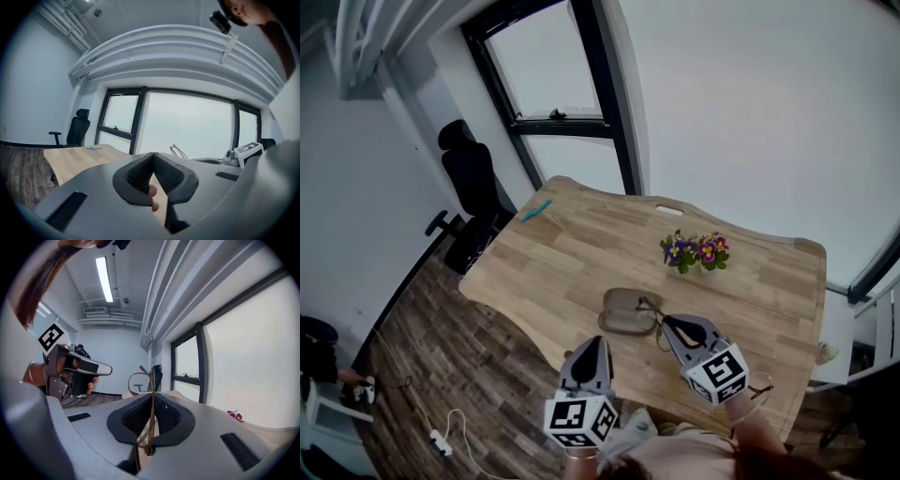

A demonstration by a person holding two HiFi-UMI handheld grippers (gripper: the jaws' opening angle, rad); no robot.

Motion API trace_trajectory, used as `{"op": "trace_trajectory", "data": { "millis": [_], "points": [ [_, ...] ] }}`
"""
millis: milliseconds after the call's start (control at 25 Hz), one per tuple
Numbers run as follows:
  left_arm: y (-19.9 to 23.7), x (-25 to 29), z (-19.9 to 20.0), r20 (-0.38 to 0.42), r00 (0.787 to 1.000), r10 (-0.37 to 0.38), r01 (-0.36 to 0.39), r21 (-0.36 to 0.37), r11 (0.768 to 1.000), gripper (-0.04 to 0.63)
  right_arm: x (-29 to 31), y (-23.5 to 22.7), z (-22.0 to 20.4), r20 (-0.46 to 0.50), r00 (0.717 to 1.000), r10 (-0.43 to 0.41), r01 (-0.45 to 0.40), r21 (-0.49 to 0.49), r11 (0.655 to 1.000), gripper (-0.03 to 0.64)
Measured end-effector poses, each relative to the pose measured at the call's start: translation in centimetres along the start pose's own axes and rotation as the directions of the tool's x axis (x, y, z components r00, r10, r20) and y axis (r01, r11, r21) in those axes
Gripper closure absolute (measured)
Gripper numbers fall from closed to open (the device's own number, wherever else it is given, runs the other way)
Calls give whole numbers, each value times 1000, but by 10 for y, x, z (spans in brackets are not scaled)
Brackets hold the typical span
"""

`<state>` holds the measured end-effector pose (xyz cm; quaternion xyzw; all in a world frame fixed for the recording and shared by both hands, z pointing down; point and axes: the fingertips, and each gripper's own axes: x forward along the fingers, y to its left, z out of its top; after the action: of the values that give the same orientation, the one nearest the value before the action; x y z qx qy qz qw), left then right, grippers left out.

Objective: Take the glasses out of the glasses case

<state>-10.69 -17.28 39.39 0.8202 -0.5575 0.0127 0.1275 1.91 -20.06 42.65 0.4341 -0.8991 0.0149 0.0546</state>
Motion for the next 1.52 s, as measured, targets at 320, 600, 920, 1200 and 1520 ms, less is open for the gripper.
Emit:
{"op": "trace_trajectory", "data": {
  "millis": [320,600,920,1200,1520],
  "points": [
    [-19,-7,0,9,1000,-1,1,10,1000,594,-27,0,11,47,999,-4,3,17,1000,604],
    [-37,-10,2,15,1000,-9,8,25,1000,594,-45,-3,18,93,996,7,-10,30,999,604],
    [-51,-16,1,19,1000,-1,0,29,1000,594,-59,-5,22,109,994,14,-19,41,999,604],
    [-62,-20,-8,1,1000,1,-1,31,1000,594,-69,-10,20,122,993,4,-11,56,998,604],
    [-75,-20,-14,-5,1000,-3,3,37,999,594,-77,-13,16,131,991,3,-10,57,998,604]
  ]
}}
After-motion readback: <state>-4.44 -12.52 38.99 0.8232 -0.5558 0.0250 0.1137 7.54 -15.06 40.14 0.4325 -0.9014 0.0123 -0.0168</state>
